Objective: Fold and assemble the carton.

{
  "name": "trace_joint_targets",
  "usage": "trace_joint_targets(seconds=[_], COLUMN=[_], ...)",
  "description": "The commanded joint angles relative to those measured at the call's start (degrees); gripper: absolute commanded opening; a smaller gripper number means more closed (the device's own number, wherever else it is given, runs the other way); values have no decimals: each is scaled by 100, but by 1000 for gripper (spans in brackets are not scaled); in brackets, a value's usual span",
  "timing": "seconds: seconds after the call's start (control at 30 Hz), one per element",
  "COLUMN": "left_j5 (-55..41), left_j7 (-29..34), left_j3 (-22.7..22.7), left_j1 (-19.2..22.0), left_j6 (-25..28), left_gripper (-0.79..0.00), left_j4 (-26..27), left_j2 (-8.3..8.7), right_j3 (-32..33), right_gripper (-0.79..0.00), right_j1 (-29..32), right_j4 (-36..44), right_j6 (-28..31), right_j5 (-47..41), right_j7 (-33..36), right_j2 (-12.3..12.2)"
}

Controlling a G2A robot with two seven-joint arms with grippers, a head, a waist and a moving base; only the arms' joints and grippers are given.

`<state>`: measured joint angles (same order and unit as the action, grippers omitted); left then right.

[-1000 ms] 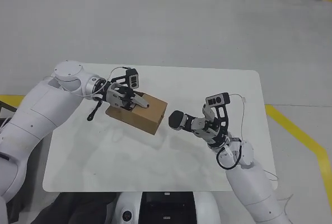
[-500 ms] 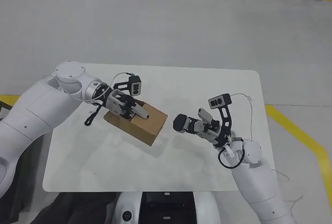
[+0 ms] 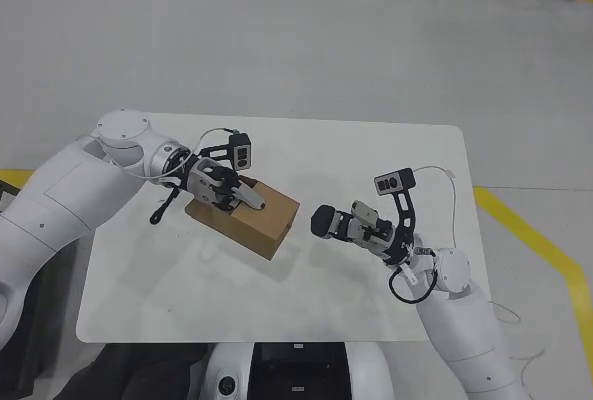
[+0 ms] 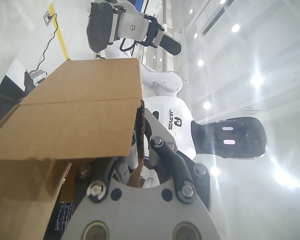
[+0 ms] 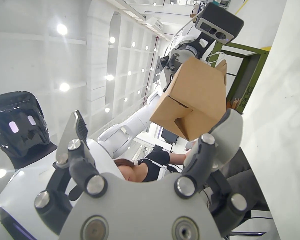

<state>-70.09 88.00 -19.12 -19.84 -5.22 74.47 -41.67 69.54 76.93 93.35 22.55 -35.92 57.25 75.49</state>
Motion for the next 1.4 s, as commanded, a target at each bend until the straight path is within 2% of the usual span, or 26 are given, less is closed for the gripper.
trace_joint_targets(seconds=[0.0,0.5,0.6,0.73,0.9,1.2,1.37], left_j5=[-1,-1,114,312,63,-398,-415], left_j7=[0,0,-200,0,0,0,0], left_j3=[0,0,-72,-220,-256,11,25], left_j1=[0,0,-44,-44,-64,92,100], left_j6=[0,0,-126,-350,-476,-428,-421], left_gripper=[-785,-785,-785,-785,-785,-785,-785], left_j4=[0,0,89,-88,-245,-318,-300], left_j2=[0,0,6,23,18,64,64], right_j3=[0,-19,-59,-75,-122,-239,-239], right_gripper=[0,0,0,0,0,0,0], right_j1=[0,6,-40,-185,-424,-814,-822], right_j4=[0,56,170,103,-207,-782,-796], right_j6=[1,-62,1,348,819,1663,1694], right_j5=[1,95,312,401,441,893,920], right_j7=[0,-120,-106,135,379,523,512], right_j2=[0,-1,-11,-23,-24,-25,-25])
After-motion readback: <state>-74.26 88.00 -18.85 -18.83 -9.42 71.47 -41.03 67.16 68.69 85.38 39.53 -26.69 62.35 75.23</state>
